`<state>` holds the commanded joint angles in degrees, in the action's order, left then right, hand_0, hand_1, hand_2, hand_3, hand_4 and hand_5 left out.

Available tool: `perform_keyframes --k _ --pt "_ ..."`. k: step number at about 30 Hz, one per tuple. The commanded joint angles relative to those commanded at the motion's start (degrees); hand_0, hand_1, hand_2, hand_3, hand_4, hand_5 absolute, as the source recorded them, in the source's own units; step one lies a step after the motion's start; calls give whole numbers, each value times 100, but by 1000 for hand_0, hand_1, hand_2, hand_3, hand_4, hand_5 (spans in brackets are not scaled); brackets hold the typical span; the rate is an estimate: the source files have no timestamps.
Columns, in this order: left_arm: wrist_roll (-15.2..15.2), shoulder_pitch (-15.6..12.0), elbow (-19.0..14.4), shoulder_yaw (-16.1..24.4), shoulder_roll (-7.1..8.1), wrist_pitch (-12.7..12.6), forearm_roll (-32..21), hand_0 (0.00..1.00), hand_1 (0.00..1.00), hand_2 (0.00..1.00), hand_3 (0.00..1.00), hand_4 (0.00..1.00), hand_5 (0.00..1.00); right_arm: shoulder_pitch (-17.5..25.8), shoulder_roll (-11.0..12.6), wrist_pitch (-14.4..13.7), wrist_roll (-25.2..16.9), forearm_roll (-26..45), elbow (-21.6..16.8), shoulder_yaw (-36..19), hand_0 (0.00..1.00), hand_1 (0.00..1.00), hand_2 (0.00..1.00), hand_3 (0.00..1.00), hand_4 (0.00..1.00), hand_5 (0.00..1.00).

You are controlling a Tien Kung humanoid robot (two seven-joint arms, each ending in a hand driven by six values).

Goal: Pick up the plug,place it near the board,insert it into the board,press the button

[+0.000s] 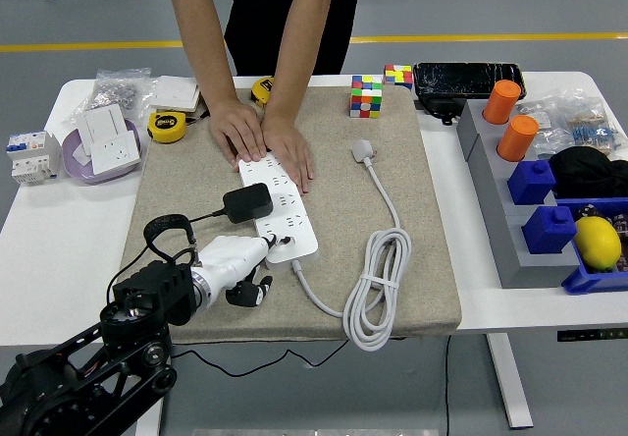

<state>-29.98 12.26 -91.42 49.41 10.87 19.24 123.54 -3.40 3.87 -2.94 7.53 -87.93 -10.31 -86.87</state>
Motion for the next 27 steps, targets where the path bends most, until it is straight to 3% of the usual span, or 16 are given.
perform_keyframes --k 7,8,9,12,14,15,18,20,21,26,27 --pt "419 -104 -279 358 -65 -542 70 147 54 153 743 428 48 3 -2 2 7 -18 0 -7 772 682 705 683 998 835" --pt "561 -165 -342 497 -96 -708 69 147 54 153 743 428 48 2 -4 1 7 -15 0 0 772 682 705 683 998 835" --pt "659 -213 -371 590 -124 -831 61 169 63 160 679 420 45 3 -5 2 6 -15 0 5 772 682 705 683 998 834" --pt "1101 -419 -411 1000 -235 -1356 -37 169 63 160 679 420 45 7 -9 3 7 -19 0 9 772 682 705 683 998 834" --pt "1502 -625 -402 1317 -321 -1814 -401 169 63 160 679 420 45 9 -11 1 3 -9 0 20 772 682 705 683 998 834" --pt "1742 -732 -344 1467 -369 -2056 -662 442 430 465 772 781 221 13 -15 2 7 -18 0 9 772 682 705 683 998 835" --pt "2366 -887 -198 1686 -445 -2600 -1370 442 430 465 772 781 221 20 -19 5 15 -39 0 -7 772 682 705 683 998 835" --pt "2627 -962 -140 1761 -471 -2745 -1793 442 430 465 772 781 221 22 -19 4 11 -30 0 1 772 682 705 683 998 835" --pt "2904 -1071 -107 1844 -491 -2863 -2203 961 998 996 985 976 447 19 -16 3 6 -13 0 20 772 683 704 682 998 836" --pt "3158 -1265 -112 1920 -445 -2969 -3246 961 998 996 985 976 447 28 -14 1 4 -10 0 20 772 683 704 682 998 836" --pt "3163 -1276 -111 1917 -438 -2972 -3469 998 998 998 998 976 472 30 -14 2 5 -15 0 16 772 683 705 682 998 834"
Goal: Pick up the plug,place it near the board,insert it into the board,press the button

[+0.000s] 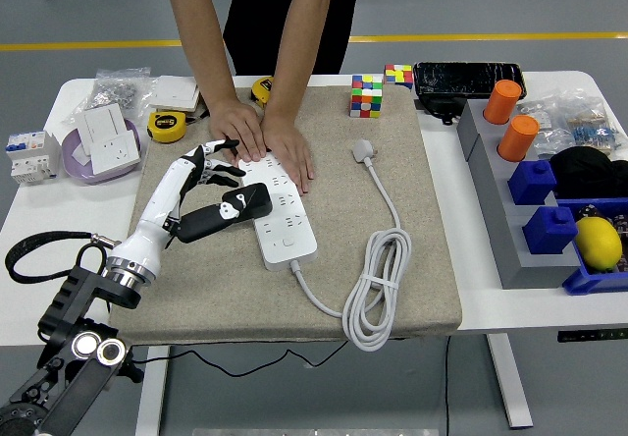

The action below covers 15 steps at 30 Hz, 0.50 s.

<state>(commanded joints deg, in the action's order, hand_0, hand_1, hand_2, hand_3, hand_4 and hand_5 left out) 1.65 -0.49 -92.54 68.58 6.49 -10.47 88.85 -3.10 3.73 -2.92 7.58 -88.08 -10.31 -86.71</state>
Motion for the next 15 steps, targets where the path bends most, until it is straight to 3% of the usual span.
perform_keyframes --k 4,5,6,11,12,15 --pt "-179 -51 26 -95 35 192 -716 998 998 998 998 976 472 9 -6 4 4 -41 0 -37 772 683 705 682 998 834" --pt "-268 -55 30 -114 38 315 -689 998 998 998 998 976 472 7 -8 4 2 -41 0 -38 772 683 705 682 998 834" --pt "-387 -43 34 -149 52 447 -532 973 998 907 947 927 396 2 -8 2 -6 -26 0 -29 772 681 705 681 998 835" --pt "-770 72 13 -392 158 864 129 973 998 907 947 927 396 -11 -4 2 -4 -9 0 -29 772 681 705 681 998 835" --pt "-836 99 1 -450 183 921 320 713 734 629 933 800 179 -11 -3 2 -1 -15 0 -35 772 682 705 682 998 834" --pt "-1015 218 -47 -732 291 1025 860 713 734 629 933 800 179 -7 1 3 3 -21 0 -53 772 682 705 682 998 834"
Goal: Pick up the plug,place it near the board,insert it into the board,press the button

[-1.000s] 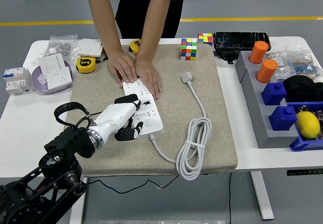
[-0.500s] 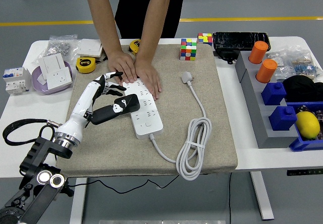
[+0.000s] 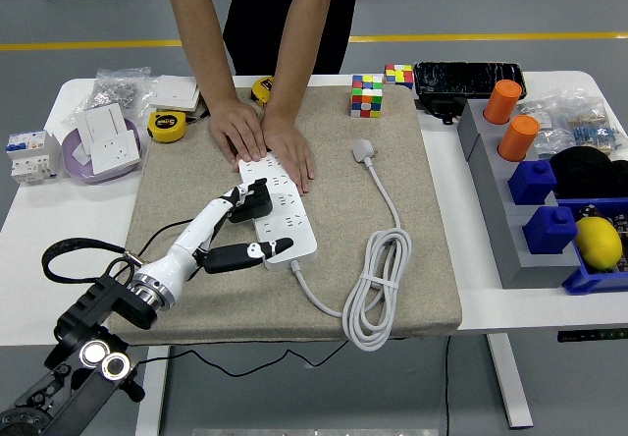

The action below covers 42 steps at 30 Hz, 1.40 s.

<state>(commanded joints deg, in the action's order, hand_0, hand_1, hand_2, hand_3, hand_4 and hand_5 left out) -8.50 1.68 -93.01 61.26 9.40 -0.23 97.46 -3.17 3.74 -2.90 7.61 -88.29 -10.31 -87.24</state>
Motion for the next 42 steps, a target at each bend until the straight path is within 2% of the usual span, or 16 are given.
perform_keyframes --k 2,3,8,9,14,15,20,21,42 --pt "-72 56 -1 -118 36 20 275 713 734 629 933 800 179 -1 1 0 2 -2 0 -3 772 682 705 682 998 834" --pt "-136 107 8 -219 63 28 510 256 201 294 883 711 118 -2 1 -1 1 2 0 0 772 682 704 681 998 834" --pt "-301 259 93 -473 82 65 1272 256 201 294 883 711 118 -6 -6 -1 -6 27 0 30 772 682 704 681 998 834" --pt "-334 283 110 -496 77 80 1411 195 49 164 822 677 105 -6 -7 -1 -6 28 0 33 772 682 705 682 998 835" --pt "-466 420 263 -640 62 176 1703 195 49 164 822 677 105 -9 -5 2 4 6 0 20 772 682 705 682 998 835" --pt "-505 452 330 -664 48 212 1830 165 27 147 778 551 75 -13 -5 2 5 7 0 21 772 681 705 681 998 832" --pt "-644 513 465 -673 5 363 2206 165 27 147 778 551 75 -19 1 -5 -1 39 0 46 772 681 705 681 998 832" --pt "-658 521 485 -672 3 378 2234 156 22 147 780 522 45 -16 0 -4 2 34 0 40 772 682 705 681 998 832" --pt "-692 633 720 -759 -59 376 2453 156 20 146 806 543 2 -4 13 3 9 3 0 51 772 682 704 679 998 828"
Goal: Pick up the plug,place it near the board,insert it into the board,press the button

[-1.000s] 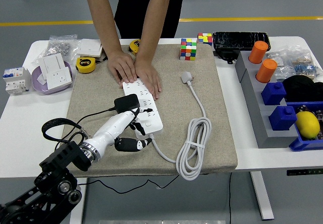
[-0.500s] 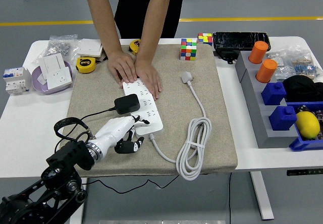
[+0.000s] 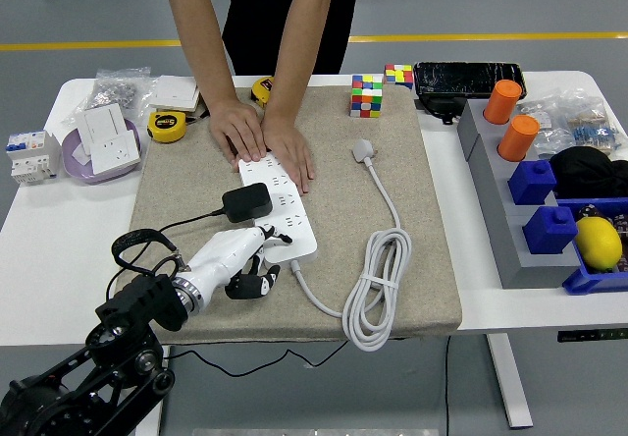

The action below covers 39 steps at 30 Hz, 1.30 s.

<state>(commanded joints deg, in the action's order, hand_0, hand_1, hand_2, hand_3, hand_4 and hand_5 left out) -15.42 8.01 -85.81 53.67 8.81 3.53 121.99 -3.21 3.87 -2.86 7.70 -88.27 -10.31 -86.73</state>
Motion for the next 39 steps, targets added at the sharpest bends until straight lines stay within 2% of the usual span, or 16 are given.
perform_keyframes --k 16,21,25,30,32,33,34,35,37,39 --pt "-38 38 207 1 8 78 194 155 20 145 799 578 2 -3 5 -2 -6 18 0 19 772 682 704 678 998 826" --pt "-89 36 216 -3 45 176 211 155 20 145 799 578 2 1 3 0 1 -1 0 -15 772 682 704 678 998 826" --pt "-42 6 124 34 69 117 228 155 21 146 790 573 2 -1 -1 -1 -3 11 0 -11 773 684 704 675 998 825" --pt "145 -98 -435 349 67 -69 234 165 26 148 760 562 2 -6 -5 -2 -7 18 0 -7 772 684 704 677 998 826" --pt "375 -162 -660 533 41 -281 2 165 26 148 760 562 2 -8 -8 -2 -6 16 0 -13 772 684 704 677 998 826" --pt "580 -200 -755 651 18 -482 -175 165 26 148 760 562 2 -7 -9 -2 -6 19 0 -12 772 684 704 677 998 826" --pt "758 -230 -785 748 -15 -658 -342 214 88 197 624 563 54 -6 -9 -4 -6 21 0 -11 772 683 704 676 998 825" --pt "863 -241 -796 785 -26 -761 -438 214 88 197 624 563 54 -6 -9 -4 -6 21 0 -10 772 683 704 676 998 825" --pt "1302 -328 -671 1125 -175 -1133 -910 214 88 197 624 563 54 -5 -17 -5 -5 31 0 -7 772 683 704 676 998 825" --pt "1640 -364 -530 1391 -259 -1327 -1394 214 88 197 624 563 54 -3 -21 -7 -10 50 0 8 772 683 704 676 998 825"
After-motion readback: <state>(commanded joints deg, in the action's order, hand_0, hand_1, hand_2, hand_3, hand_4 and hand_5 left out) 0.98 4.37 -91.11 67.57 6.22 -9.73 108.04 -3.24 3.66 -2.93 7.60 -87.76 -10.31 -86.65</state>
